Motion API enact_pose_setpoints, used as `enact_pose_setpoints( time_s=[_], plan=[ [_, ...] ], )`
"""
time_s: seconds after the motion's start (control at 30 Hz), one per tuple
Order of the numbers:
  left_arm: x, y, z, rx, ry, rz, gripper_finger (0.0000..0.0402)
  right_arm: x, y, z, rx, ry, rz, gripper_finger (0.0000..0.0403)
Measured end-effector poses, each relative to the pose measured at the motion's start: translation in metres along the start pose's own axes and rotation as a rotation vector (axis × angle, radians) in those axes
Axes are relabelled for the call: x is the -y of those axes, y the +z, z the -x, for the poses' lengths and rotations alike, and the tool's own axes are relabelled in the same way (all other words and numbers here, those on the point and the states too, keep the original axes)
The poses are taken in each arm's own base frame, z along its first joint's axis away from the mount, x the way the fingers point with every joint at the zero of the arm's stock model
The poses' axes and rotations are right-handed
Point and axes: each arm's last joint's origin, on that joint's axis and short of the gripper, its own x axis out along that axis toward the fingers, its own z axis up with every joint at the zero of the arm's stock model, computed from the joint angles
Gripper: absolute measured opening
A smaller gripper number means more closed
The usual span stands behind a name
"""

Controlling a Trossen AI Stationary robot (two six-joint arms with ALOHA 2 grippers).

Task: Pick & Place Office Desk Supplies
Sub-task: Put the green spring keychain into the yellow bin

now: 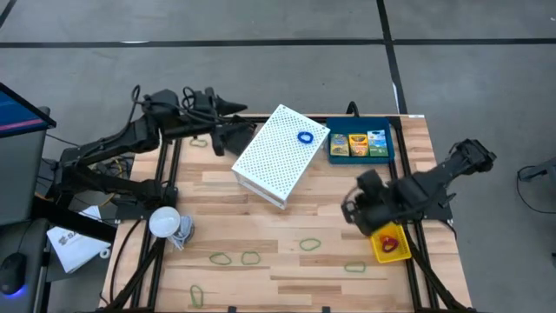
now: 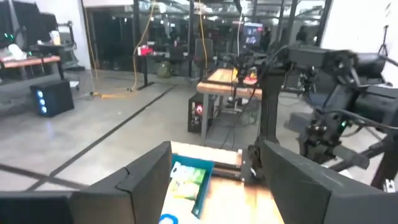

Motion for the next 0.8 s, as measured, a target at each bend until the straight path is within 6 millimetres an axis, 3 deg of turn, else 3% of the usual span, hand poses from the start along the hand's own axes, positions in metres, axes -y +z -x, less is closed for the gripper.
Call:
enact_pose_setpoints(
  time_s=[0.17, 0.5, 0.63, 0.8],
  plan=[
    [-0.001, -0.01, -0.011, -0.059, 0.001, 0.007, 0.0232, 0.013, -0.04, -0.003, -0.111, -0.064, 0.011, 0.0002],
    [0.006, -0.03, -0.037, -0.144, -0.036, 0.017, 0.0231, 0.042, -0.118, -0.035, -0.227, -0.094, -0.044, 0.0001],
    [0.009, -0.033, -0.042, -0.153, -0.047, 0.019, 0.0226, 0.048, -0.136, -0.052, -0.287, -0.075, -0.05, 0.0001],
    [0.009, -0.033, -0.043, -0.15, -0.047, 0.02, 0.0227, 0.051, -0.142, -0.062, -0.303, -0.089, -0.044, 0.0001]
  ],
)
